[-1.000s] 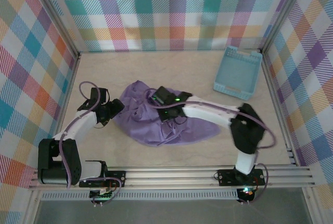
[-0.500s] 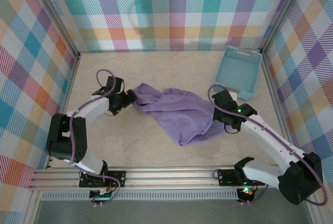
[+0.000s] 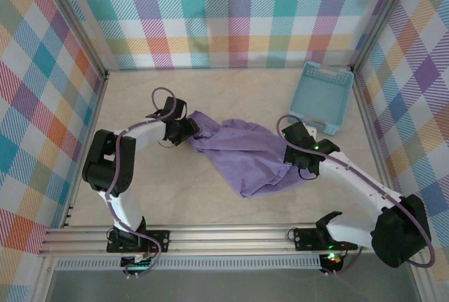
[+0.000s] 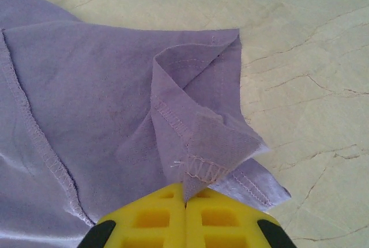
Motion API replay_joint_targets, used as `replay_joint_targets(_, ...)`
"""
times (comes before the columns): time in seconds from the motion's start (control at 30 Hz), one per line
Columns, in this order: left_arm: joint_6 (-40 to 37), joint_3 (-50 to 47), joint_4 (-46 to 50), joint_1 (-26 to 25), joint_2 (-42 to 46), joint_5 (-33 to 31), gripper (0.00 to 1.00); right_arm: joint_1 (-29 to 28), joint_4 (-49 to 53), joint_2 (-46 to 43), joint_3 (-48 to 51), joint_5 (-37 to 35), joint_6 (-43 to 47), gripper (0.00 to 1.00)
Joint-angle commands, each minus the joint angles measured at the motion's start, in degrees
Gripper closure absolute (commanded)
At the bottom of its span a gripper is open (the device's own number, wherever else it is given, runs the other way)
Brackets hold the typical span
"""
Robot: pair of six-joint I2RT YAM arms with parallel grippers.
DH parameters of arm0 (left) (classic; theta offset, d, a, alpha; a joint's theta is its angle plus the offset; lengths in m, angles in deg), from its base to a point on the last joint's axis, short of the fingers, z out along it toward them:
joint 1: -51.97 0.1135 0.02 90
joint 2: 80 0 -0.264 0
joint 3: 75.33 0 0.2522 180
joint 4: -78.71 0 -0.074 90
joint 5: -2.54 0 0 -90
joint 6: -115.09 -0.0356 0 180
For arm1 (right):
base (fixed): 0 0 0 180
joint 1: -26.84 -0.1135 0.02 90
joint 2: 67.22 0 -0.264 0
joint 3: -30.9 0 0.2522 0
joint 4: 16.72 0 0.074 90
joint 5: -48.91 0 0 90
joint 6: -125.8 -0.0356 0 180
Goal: Fold the inside-out t-shirt
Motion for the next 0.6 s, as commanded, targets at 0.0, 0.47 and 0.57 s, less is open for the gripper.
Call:
replay_joint_targets(0.0,-0.48,3.83,-0.22,-1.10,-1.07,0.71,0.56,0.31,-0.81,0.93,-2.93,0.57,1.33,1.00)
replay_joint_targets(0.47,-10.93,25.81,19.09,2.37,15.14,-13.26,1.00,2.55,2.31,-5.80,-22.91,-3.78,12.00,1.00)
replay_joint_targets(0.57,-14.16,31.76,21.24,2.49,22.78,-17.13,1.00,2.76,3.20,-7.73,-30.40,-6.40,13.89,1.00)
